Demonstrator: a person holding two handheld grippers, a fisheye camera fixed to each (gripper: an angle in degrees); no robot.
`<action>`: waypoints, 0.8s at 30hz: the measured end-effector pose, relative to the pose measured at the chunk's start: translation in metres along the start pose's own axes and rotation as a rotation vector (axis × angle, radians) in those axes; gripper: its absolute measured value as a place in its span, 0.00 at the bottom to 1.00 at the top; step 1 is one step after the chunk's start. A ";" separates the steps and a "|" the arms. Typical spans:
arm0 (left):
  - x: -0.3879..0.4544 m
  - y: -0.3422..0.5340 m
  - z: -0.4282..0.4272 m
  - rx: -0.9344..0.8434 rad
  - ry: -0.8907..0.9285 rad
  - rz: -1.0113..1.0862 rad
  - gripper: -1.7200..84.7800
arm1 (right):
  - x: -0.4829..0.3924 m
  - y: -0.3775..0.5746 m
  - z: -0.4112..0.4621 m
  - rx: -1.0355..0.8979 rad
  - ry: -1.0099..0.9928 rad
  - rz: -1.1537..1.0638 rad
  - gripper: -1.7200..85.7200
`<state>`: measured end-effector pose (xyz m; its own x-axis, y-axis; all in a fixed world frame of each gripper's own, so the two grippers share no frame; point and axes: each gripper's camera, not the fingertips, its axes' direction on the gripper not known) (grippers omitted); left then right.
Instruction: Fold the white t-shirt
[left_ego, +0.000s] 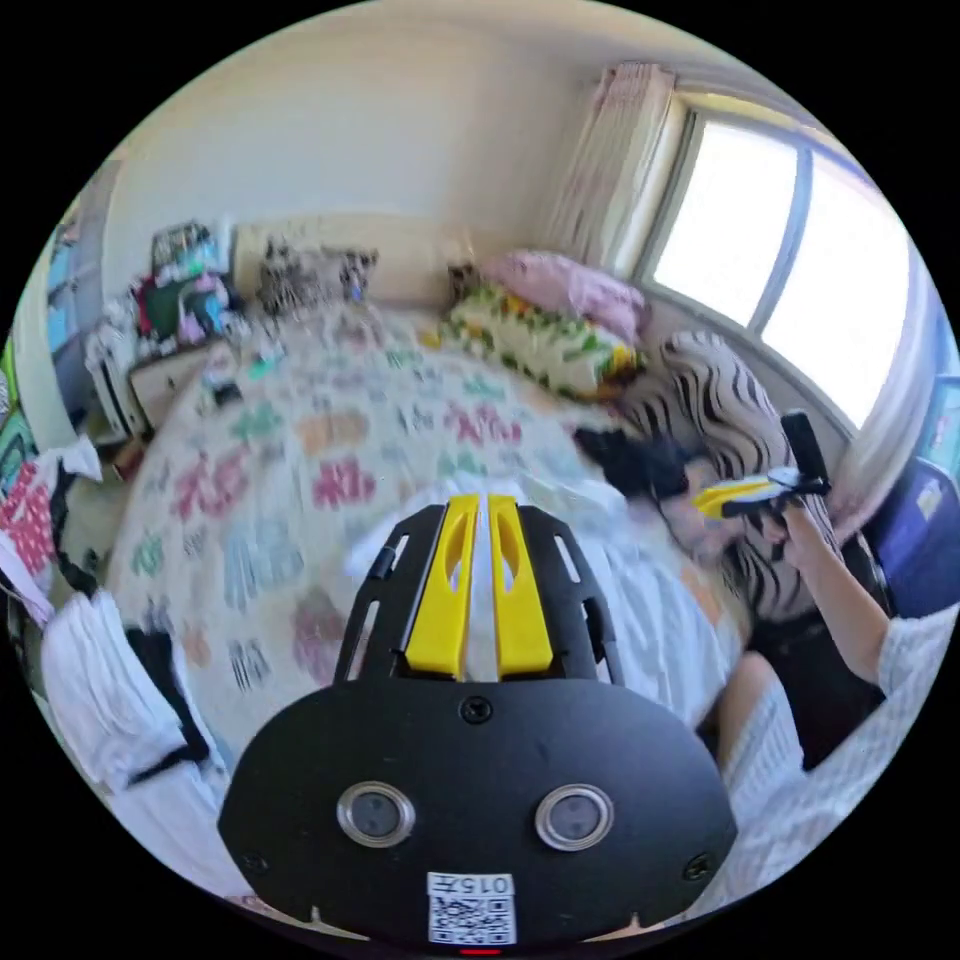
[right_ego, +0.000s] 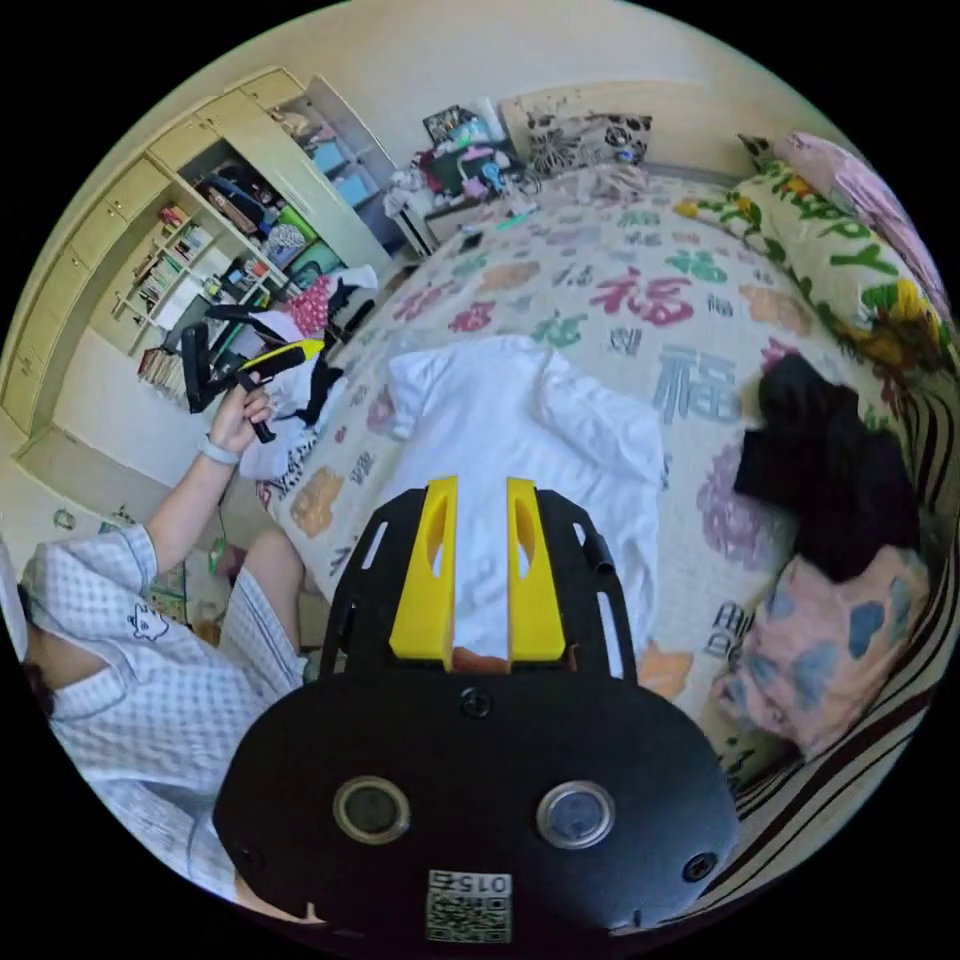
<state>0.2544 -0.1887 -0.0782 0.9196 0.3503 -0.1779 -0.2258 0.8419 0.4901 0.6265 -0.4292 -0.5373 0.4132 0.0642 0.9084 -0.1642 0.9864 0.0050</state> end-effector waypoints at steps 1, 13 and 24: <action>-0.008 0.025 0.011 -0.063 0.021 -0.025 0.04 | 0.019 0.033 0.012 -0.066 -0.006 0.052 0.11; -0.067 0.275 0.141 -0.559 0.413 -0.499 0.12 | 0.147 0.172 0.029 -0.343 -0.134 0.497 0.11; -0.150 0.292 0.068 -0.399 0.425 -0.447 0.01 | 0.195 0.183 -0.061 -0.213 -0.237 0.538 0.02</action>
<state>0.0720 -0.0234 0.1499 0.7657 -0.0006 -0.6432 -0.0330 0.9986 -0.0402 0.7314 -0.2268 -0.3842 0.1087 0.5494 0.8285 -0.1016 0.8352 -0.5405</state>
